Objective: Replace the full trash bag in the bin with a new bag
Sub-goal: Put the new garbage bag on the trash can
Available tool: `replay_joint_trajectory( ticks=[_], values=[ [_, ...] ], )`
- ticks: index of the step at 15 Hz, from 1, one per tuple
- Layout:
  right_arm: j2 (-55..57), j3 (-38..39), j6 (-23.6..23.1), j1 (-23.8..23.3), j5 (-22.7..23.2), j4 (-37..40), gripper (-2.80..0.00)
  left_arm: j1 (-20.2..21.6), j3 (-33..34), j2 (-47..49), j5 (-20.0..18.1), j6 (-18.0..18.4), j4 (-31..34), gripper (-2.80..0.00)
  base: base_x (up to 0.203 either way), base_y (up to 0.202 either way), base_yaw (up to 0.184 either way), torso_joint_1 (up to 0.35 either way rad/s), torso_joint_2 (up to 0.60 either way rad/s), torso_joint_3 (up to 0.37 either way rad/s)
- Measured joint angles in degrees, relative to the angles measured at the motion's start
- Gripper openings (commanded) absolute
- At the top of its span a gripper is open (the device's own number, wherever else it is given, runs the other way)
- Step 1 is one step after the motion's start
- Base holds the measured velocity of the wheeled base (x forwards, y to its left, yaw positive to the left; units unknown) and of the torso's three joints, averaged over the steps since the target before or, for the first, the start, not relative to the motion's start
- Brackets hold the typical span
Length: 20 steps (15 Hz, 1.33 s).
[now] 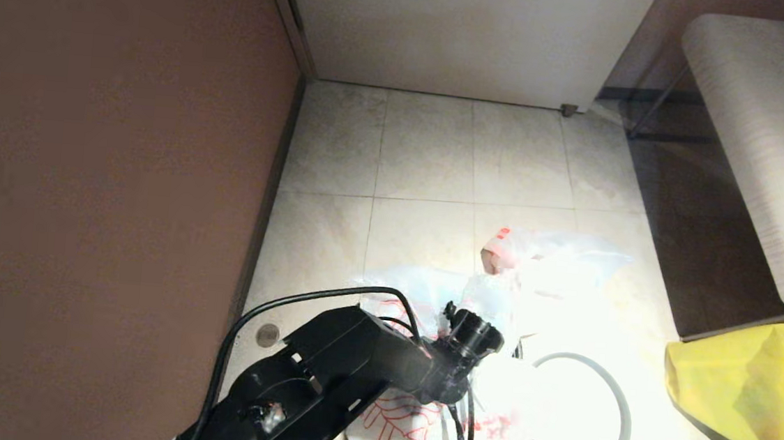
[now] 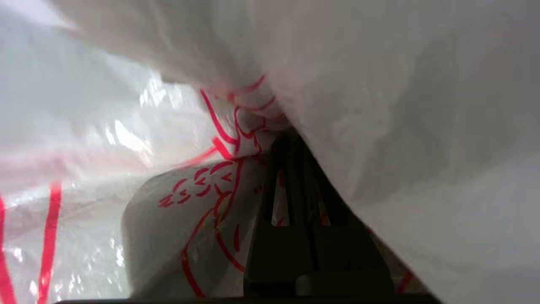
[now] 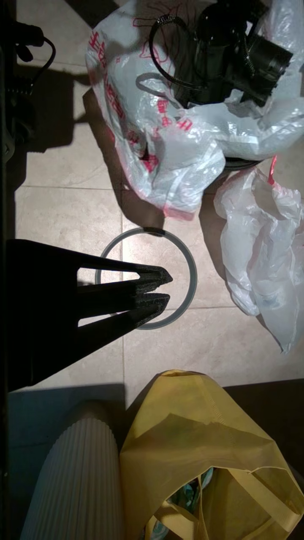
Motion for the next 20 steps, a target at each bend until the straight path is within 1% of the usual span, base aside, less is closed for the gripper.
replay_joint_trajectory(
  ticks=[2,4,9,11,14,16,20],
  values=[
    [0.0,0.0,0.0,0.0,0.0,0.0,-2.80,0.8,-2.0,1.8,0.1,0.7,2.9,-2.80,0.000,0.000,0.000,0.000,0.00,0.000],
    [0.0,0.0,0.0,0.0,0.0,0.0,-2.80,1.9,-2.6,3.1,0.1,2.9,3.1,-2.80,0.000,0.000,0.000,0.000,0.00,0.000],
    [0.0,0.0,0.0,0.0,0.0,0.0,-2.80,3.0,-3.0,4.7,-0.1,5.9,3.0,-2.80,0.000,0.000,0.000,0.000,0.00,0.000],
    [0.0,0.0,0.0,0.0,0.0,0.0,-2.80,2.9,-3.0,4.7,0.1,5.3,2.9,-2.80,0.000,0.000,0.000,0.000,0.00,0.000],
    [0.0,0.0,0.0,0.0,0.0,0.0,-2.80,1.3,-2.1,3.0,1.4,2.9,3.3,-2.80,0.000,0.000,0.000,0.000,0.00,0.000],
    [0.0,0.0,0.0,0.0,0.0,0.0,-2.80,0.2,0.0,1.3,2.5,2.4,3.1,-2.80,0.000,0.000,0.000,0.000,0.00,0.000],
    [0.0,0.0,0.0,0.0,0.0,0.0,-2.80,-2.1,6.9,-5.8,2.8,-0.7,2.9,-2.80,0.000,0.000,0.000,0.000,0.00,0.000]
  ],
)
